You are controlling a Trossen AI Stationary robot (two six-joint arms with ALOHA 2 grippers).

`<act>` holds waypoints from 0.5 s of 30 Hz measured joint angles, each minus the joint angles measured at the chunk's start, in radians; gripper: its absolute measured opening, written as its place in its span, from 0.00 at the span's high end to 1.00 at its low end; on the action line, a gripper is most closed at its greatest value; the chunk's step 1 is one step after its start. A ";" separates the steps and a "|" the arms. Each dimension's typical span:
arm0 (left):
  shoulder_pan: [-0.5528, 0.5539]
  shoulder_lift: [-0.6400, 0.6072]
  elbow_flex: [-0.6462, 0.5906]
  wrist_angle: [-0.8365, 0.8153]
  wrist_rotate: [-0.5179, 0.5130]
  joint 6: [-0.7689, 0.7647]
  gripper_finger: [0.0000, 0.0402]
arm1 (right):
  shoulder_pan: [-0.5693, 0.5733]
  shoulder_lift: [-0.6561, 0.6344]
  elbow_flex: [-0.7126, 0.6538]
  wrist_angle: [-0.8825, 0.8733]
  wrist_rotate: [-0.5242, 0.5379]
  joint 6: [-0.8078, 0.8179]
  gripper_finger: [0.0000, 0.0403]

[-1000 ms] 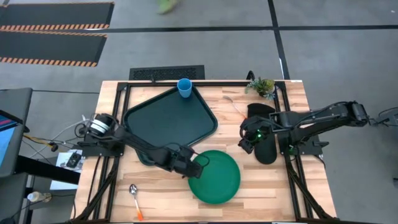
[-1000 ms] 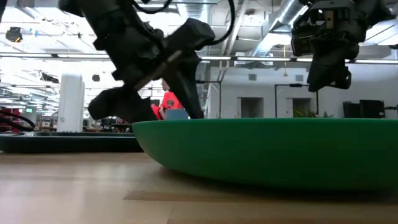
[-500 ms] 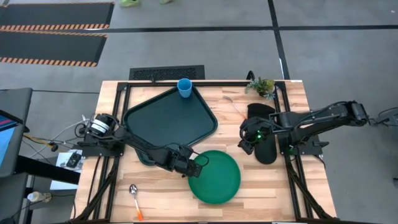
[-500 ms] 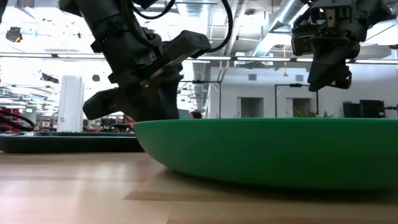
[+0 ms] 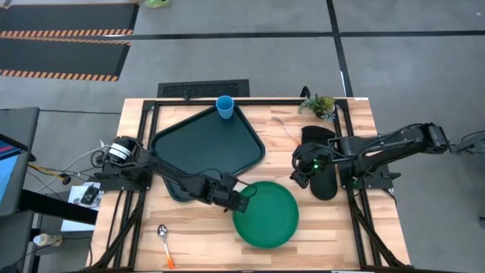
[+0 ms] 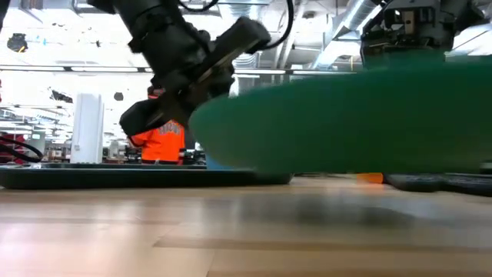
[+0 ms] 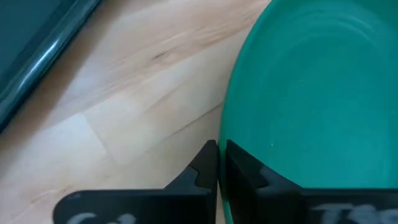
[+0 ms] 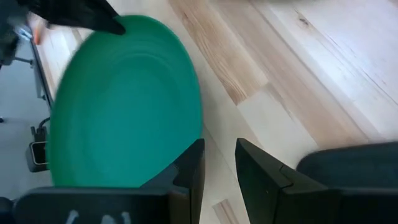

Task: Pick and place plate/cup/fork/spoon on tray
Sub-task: Put the green plate on the black serving tray below the blue cup

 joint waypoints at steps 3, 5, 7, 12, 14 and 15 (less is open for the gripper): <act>0.009 -0.043 0.001 -0.021 -0.008 0.008 1.00 | 0.000 -0.007 0.000 -0.050 -0.001 0.019 0.71; 0.016 -0.089 0.001 -0.068 -0.041 0.002 1.00 | 0.000 -0.022 0.000 -0.096 -0.001 0.022 0.71; 0.029 -0.141 0.003 -0.157 -0.060 -0.005 1.00 | 0.000 -0.041 0.000 -0.128 -0.001 0.023 0.71; 0.085 -0.267 -0.007 -0.411 -0.136 -0.044 1.00 | -0.004 -0.132 0.000 -0.216 0.004 0.052 0.71; 0.123 -0.316 -0.024 -0.430 -0.161 -0.060 1.00 | -0.009 -0.172 0.000 -0.229 0.021 0.052 0.71; 0.147 -0.331 -0.035 -0.438 -0.176 -0.066 1.00 | -0.010 -0.188 0.000 -0.239 0.029 0.056 0.71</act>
